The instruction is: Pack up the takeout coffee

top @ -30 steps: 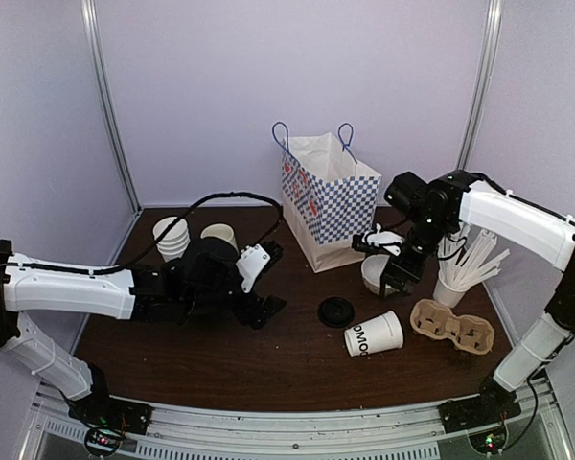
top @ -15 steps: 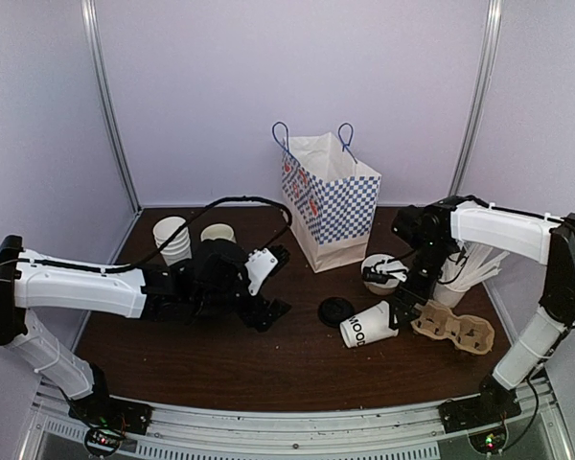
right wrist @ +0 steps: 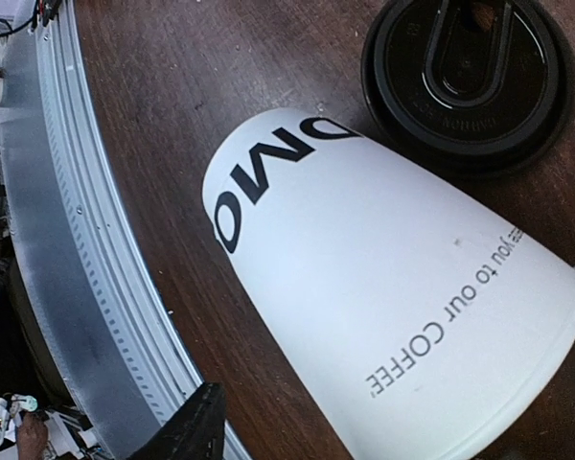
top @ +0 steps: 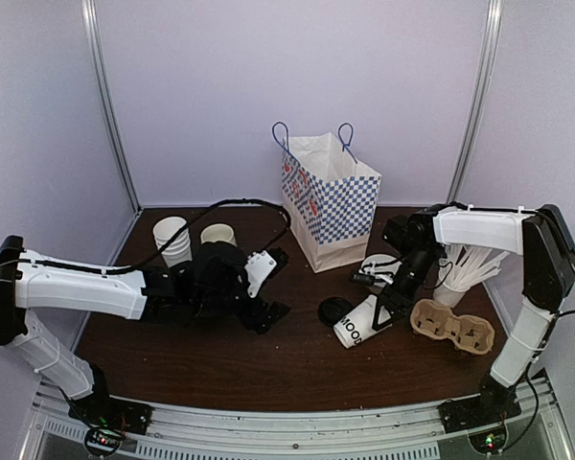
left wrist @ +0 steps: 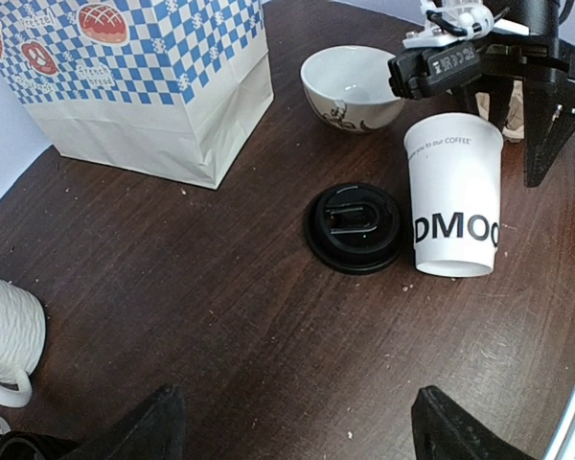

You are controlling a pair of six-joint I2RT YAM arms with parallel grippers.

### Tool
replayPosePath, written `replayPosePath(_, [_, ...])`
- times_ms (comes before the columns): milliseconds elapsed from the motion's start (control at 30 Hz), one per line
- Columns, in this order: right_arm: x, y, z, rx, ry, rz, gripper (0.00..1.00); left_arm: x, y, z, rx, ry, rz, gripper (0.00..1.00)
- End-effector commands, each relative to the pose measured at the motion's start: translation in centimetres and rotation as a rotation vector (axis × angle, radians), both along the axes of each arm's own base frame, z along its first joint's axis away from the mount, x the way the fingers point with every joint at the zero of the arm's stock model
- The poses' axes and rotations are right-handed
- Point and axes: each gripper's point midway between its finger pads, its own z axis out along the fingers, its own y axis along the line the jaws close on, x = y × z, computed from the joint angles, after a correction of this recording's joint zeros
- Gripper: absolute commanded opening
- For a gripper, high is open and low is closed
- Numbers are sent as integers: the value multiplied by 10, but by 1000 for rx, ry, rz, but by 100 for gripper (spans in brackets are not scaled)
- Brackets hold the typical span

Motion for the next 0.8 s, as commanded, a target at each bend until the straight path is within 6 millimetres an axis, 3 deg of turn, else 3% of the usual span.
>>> replayPosePath(0, [-1, 15, 17, 124, 5, 10, 51, -2, -6, -1, -23, 14, -11, 86])
replayPosePath(433, [-15, 24, 46, 185, 5, 42, 12, -4, 0, 11, -13, 0, -19, 86])
replayPosePath(633, [-33, 35, 44, 75, -111, 178, 0, -3, 9, 25, -16, -28, 4, 86])
replayPosePath(767, [-39, 45, 37, -49, -224, 295, 0, 2, 26, 39, -10, -75, 65, 85])
